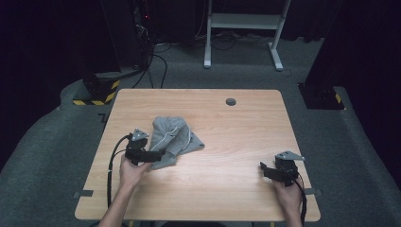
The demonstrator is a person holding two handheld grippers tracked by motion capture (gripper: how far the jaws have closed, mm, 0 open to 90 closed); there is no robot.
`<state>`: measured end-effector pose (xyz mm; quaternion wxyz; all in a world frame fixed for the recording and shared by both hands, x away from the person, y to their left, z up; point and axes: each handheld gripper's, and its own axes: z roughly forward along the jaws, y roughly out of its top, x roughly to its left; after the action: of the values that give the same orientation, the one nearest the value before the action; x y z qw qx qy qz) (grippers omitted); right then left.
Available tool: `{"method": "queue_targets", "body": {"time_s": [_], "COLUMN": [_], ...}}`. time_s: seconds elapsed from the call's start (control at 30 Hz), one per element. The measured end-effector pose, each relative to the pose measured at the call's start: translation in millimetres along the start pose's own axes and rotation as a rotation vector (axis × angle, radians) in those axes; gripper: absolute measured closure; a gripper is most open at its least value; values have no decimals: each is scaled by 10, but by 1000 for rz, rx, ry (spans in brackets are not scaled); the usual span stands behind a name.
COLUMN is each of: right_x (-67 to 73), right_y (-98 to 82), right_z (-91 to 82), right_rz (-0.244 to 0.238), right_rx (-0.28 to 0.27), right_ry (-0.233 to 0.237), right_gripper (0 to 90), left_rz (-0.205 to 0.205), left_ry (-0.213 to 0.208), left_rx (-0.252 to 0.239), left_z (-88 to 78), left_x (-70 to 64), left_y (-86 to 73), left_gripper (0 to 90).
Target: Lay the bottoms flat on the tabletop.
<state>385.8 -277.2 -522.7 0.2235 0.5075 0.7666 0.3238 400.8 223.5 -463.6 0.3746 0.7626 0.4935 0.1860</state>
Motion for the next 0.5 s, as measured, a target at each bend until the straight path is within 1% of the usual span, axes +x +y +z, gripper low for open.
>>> {"method": "queue_targets", "body": {"time_s": [0.1, 0.2, 0.23, 0.3, 0.33, 0.4, 0.43, 0.5], "right_x": [0, 0, 0, 0, 0, 0, 0, -1], "right_y": [0, 0, 0, 0, 0, 0, 0, 0], "right_z": [0, 0, 0, 0, 0, 0, 0, 0], "right_rz": [0, 0, 0, 0, 0, 0, 0, 0], "right_rx": [0, 0, 0, 0, 0, 0, 0, 0], "right_ry": [0, 0, 0, 0, 0, 0, 0, 0], "right_gripper": [288, 288, 288, 288, 288, 288, 288, 288], "left_rz": [-13, -7, -12, 3, 3, 11, 11, 0], "left_ry": [-9, -3, -2, 8, 8, 23, 23, 27], "left_rx": [-6, 13, 16, 19, 19, 27, 27, 21], "left_z": [57, 120, 139, 167, 167, 233, 233, 297], "left_x": [-3, 0, -9, -11, -11, -21, -21, -24], "left_y": [17, 37, 45, 67, 67, 106, 106, 117], "left_gripper": [144, 153, 155, 157, 158, 165, 171, 207]}}
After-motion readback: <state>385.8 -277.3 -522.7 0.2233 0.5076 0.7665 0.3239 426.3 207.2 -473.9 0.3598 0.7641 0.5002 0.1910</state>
